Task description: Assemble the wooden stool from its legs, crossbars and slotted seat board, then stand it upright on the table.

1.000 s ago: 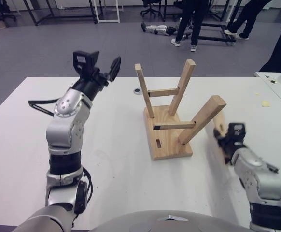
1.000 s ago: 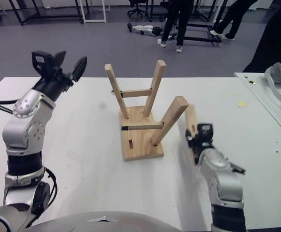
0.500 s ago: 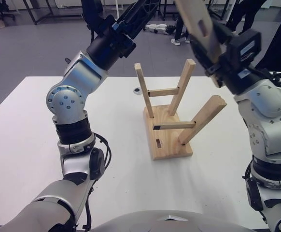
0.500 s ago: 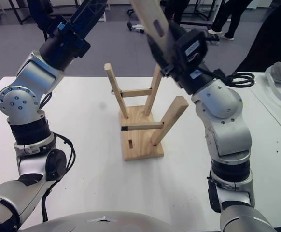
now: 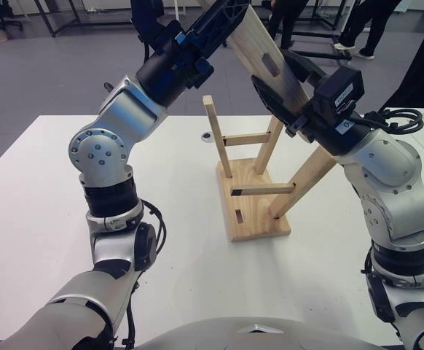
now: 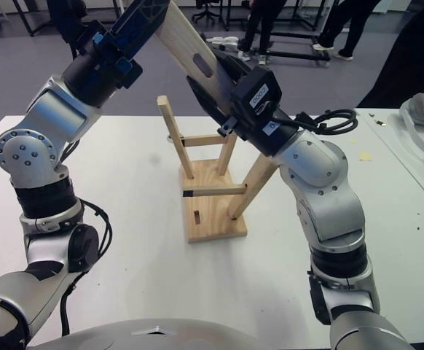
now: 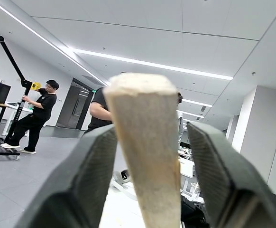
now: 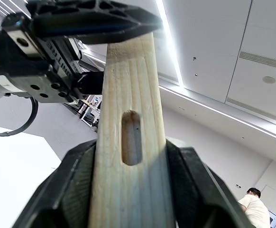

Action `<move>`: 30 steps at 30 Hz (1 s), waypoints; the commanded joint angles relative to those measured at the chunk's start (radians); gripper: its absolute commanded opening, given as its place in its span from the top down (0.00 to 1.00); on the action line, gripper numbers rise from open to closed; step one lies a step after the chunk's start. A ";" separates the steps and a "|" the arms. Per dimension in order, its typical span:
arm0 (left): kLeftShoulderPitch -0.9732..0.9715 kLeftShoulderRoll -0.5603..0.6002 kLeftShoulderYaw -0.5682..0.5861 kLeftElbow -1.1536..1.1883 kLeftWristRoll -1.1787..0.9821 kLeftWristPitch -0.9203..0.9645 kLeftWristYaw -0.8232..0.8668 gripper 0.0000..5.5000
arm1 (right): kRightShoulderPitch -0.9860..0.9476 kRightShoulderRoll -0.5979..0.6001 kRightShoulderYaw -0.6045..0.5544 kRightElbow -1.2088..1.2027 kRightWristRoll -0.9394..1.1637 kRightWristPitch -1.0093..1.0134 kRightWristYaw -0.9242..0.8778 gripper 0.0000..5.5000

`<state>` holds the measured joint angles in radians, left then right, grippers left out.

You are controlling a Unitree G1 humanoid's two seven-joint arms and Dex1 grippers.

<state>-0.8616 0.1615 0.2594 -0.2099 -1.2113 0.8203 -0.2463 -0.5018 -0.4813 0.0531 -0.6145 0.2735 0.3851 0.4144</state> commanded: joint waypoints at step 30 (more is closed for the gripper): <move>0.548 0.211 0.067 -0.311 -0.023 0.041 0.301 0.81 | 0.243 -0.078 -0.434 0.094 0.016 0.477 -0.136 0.20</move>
<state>-0.3634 0.3887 0.3263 -0.4902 -1.2213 0.8534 -0.0047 -0.3433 -0.6228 -0.3674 -0.5355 0.2790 0.8082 0.3116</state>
